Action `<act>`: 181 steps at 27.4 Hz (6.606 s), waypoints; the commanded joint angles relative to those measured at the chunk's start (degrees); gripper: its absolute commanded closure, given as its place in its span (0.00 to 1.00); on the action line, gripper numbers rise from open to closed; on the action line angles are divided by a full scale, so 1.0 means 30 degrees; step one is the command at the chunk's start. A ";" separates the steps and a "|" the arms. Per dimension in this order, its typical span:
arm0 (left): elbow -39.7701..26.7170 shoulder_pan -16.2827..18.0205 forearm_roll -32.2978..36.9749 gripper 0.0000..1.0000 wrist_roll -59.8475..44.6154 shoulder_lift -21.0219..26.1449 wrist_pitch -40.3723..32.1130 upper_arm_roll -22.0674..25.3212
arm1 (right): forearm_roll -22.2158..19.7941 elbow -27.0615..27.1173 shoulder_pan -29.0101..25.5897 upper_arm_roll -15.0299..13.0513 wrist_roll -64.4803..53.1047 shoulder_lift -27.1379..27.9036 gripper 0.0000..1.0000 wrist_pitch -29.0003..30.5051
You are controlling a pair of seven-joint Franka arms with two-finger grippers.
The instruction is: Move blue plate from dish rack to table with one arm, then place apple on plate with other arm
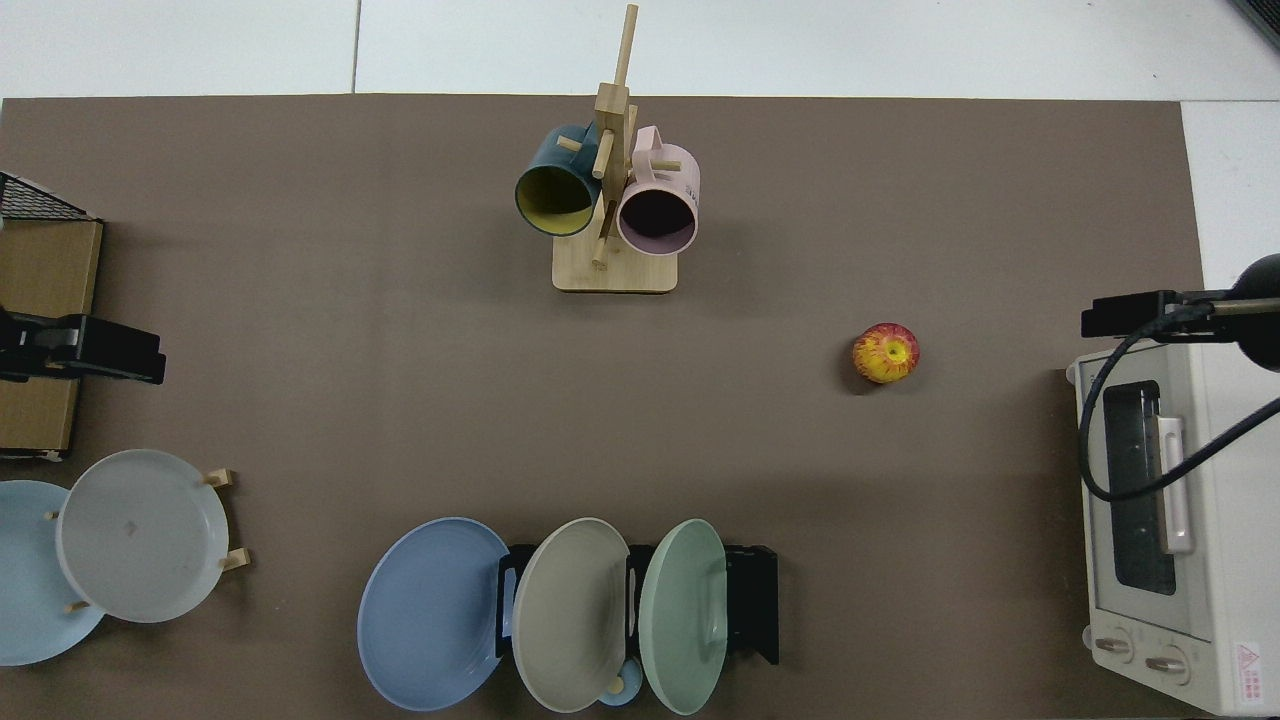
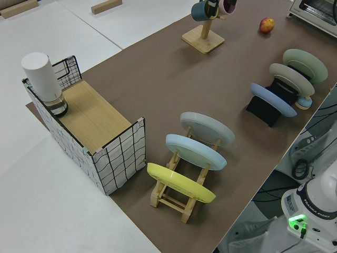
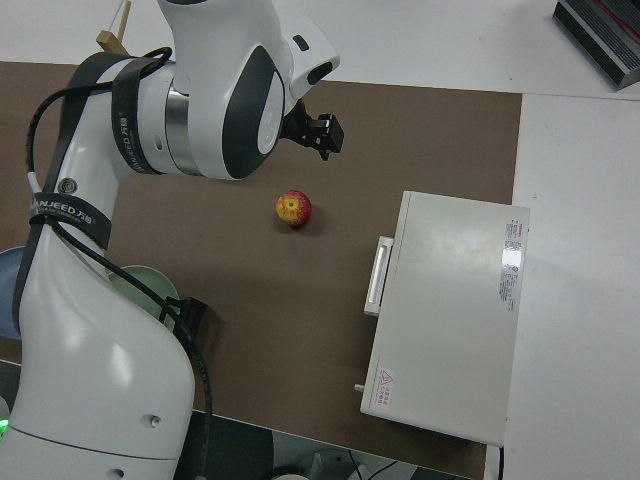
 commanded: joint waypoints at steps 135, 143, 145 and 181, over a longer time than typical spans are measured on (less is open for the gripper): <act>-0.8139 0.0609 -0.9704 1.00 0.0289 0.3526 1.1033 -0.3585 | -0.0821 -0.0518 0.3196 0.0502 0.2530 0.4177 1.00 0.2572; -0.8432 0.1166 -1.2990 1.00 0.1785 0.4878 1.3848 -0.4903 | -0.0791 -0.0547 0.3196 0.0502 0.2500 0.4177 0.99 0.2689; -0.8636 0.1137 -1.3137 1.00 0.2456 0.4907 1.3879 -0.5080 | -0.0791 -0.0576 0.3196 0.0502 0.2500 0.4148 0.99 0.2659; -1.0278 -0.1325 -1.1091 0.44 0.2903 0.5319 1.7659 -0.4905 | 0.0849 -0.2041 0.4250 0.0531 0.2531 0.4176 1.00 0.4475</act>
